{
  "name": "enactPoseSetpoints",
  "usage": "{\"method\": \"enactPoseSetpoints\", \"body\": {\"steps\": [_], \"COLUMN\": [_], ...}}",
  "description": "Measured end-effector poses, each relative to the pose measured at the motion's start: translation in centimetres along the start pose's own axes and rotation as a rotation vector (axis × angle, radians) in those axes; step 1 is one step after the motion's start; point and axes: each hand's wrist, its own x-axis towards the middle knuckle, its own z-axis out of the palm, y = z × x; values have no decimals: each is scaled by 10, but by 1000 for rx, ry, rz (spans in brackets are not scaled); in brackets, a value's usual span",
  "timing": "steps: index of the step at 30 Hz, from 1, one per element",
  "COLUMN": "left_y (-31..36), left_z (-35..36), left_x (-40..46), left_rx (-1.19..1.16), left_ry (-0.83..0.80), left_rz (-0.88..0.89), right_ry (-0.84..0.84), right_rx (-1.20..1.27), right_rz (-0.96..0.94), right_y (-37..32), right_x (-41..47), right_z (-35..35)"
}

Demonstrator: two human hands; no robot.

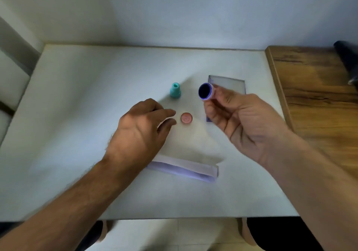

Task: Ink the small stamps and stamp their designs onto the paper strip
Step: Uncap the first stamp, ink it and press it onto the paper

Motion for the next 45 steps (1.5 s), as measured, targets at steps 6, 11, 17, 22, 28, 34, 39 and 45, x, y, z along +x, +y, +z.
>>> {"method": "enactPoseSetpoints", "body": {"steps": [6, 11, 17, 22, 28, 34, 39, 45], "left_y": [-14, -21, -46, -69, -77, -69, -61, -57], "left_z": [-17, -33, -60, -74, -87, -86, -74, -67], "left_x": [-12, -10, -5, -6, -6, -12, -14, -16], "left_rx": [15, 15, 37, 0, -84, -165, -138, -180], "left_ry": [6, -73, -275, -472, -653, -924, -880, -795], "left_rz": [-25, 1, -180, -432, -543, -509, -460, -534], "right_ry": [-231, -186, -217, -183, -70, -14, -72, -189], "right_rx": [217, 140, -63, -143, -165, -130, -264, -560], "right_rz": [264, 206, 139, 129, 95, 39, -52, -237], "right_y": [22, 42, 88, 99, 105, 107, 108, 113], "right_x": [-21, -24, -35, -27, -18, -15, -13, -17], "right_z": [26, 38, 44, 43, 39, 32, 33, 37]}}
